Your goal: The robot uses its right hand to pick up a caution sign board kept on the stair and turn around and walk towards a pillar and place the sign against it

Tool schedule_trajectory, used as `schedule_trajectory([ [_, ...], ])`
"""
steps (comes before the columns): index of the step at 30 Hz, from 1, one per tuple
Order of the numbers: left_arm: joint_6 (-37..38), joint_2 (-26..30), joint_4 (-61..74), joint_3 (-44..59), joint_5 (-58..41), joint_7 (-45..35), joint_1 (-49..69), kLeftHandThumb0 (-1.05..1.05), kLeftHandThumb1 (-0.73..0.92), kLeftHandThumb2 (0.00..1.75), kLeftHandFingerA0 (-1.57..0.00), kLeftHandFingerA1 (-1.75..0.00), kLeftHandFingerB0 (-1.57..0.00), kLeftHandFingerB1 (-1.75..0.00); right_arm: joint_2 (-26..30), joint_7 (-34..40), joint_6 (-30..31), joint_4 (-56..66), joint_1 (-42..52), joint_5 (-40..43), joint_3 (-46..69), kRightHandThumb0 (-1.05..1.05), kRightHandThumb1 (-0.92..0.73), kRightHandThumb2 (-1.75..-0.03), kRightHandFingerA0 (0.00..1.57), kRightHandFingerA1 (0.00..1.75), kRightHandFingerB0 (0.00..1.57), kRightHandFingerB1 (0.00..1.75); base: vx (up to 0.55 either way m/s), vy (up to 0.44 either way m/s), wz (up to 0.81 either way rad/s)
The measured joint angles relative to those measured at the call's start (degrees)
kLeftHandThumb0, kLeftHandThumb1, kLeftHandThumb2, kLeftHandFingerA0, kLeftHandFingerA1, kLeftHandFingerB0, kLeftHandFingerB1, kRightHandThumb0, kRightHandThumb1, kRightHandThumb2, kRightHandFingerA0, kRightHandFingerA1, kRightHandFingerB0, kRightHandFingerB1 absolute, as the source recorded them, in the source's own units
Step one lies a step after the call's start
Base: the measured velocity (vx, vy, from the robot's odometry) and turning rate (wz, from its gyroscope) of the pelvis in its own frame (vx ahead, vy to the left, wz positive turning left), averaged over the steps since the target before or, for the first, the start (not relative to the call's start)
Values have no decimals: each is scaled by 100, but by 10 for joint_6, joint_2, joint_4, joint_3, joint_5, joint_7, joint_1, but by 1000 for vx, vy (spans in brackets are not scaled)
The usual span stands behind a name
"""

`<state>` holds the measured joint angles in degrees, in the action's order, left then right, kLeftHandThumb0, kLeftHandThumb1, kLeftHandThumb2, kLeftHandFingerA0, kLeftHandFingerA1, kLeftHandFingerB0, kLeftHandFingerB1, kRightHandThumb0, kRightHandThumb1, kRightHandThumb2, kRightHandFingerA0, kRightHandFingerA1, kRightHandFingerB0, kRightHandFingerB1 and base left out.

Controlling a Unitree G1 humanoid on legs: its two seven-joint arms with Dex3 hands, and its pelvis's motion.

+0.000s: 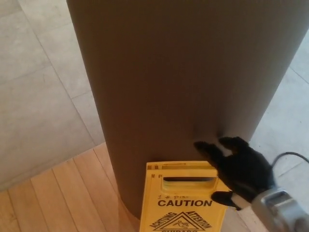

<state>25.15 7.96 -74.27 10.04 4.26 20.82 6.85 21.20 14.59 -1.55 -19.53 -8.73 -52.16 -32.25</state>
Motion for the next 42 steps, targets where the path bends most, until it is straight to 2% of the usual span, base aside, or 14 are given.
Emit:
schedule_trajectory([
  [9, 0, -7, 2, 3, -1, -2, -7, 5, 46, 100, -102, -88, -93, -66, 134, -46, 0, 39, 222, 64, 214, -67, -47, -88, 0, 43, 0, 23, 0, 0, 0],
  [10, 0, -7, 2, 4, -1, -3, -8, -3, 53, 93, -102, -91, -93, -68, 142, -50, 0, 31, 238, 72, 230, -60, -65, -62, 9, 44, 8, 24, 0, 0, 0],
  [12, 0, -7, 3, 5, -1, -5, -11, -4, 56, 82, -99, -89, -90, -68, 155, -58, -1, 7, 266, 89, 261, -57, -67, -59, 40, 58, 16, 30, 0, 0, 0],
  [13, 0, -7, 3, 5, -2, -6, -12, -4, 56, 82, -99, -89, -90, -68, 158, -60, -2, -9, 271, 96, 269, -57, -67, -59, 40, 58, 16, 30, 0, 0, 0],
  [14, -1, -7, 2, 5, -2, -8, -15, -8, 61, 74, -101, -92, -90, -67, 158, -62, -3, -51, 272, 103, 275, -50, -65, -59, 71, 71, 29, 33, 0, 0, 0],
  [15, -1, -7, 2, 5, -1, -9, -16, -10, 63, 72, -102, -93, -91, -67, 157, -62, -4, -74, 271, 106, 276, -52, -44, -85, 79, 84, 24, 49, 0, 0, 0],
  [17, -2, -7, 1, 5, -1, -11, -18, -10, 64, 72, -102, -90, -93, -66, 151, -62, -9, -126, 262, 113, 277, -50, -45, -87, 82, 84, 26, 51, 0, 0, 0],
  [18, -2, -7, 1, 4, -1, -11, -18, -16, 67, 64, -99, -86, -89, -66, 148, -62, -10, -142, 258, 115, 277, -44, -65, -59, 72, 73, 36, 36, 0, 0, 0],
  [21, -4, -7, -1, 2, 0, -13, -18, -8, 62, 71, -96, -82, -88, -63, 133, -59, -18, -219, 239, 124, 278, -41, -67, -60, 57, 53, 31, 32, 0, 0, 0],
  [25, -10, -5, -2, -4, 1, -14, -19, -17, 70, 63, -99, -86, -90, -64, 95, -42, -32, -321, 210, 134, 278, -28, -70, -67, 53, 70, 25, 39, 0, 0, 0],
  [27, -14, -1, -4, -7, 1, -15, -19, -18, 67, 60, -98, -85, -90, -63, 77, -26, -43, -365, 198, 138, 278, -23, -71, -68, 48, 62, 22, 37, 0, 0, 0],
  [32, -24, 5, -6, -9, 1, -18, -20, -16, 68, 63, -97, -84, -89, -63, 42, 20, -71, -431, 184, 145, 276, -18, -70, -64, 64, 49, 37, 36, 0, 0, 0],
  [36, -33, 7, -7, -14, 1, -24, -21, -15, 69, 68, -97, -92, -87, -65, 18, 58, -100, -468, 175, 161, 287, -27, -67, -60, 96, 66, 60, 42, 0, 0, 0],
  [42, -58, 15, -8, -53, 16, -29, -17, -23, 72, 61, -97, -83, -86, -60, 10, 84, -131, -487, 165, 194, 298, -28, -62, -59, 97, 68, 67, 47, 0, 0, 0],
])
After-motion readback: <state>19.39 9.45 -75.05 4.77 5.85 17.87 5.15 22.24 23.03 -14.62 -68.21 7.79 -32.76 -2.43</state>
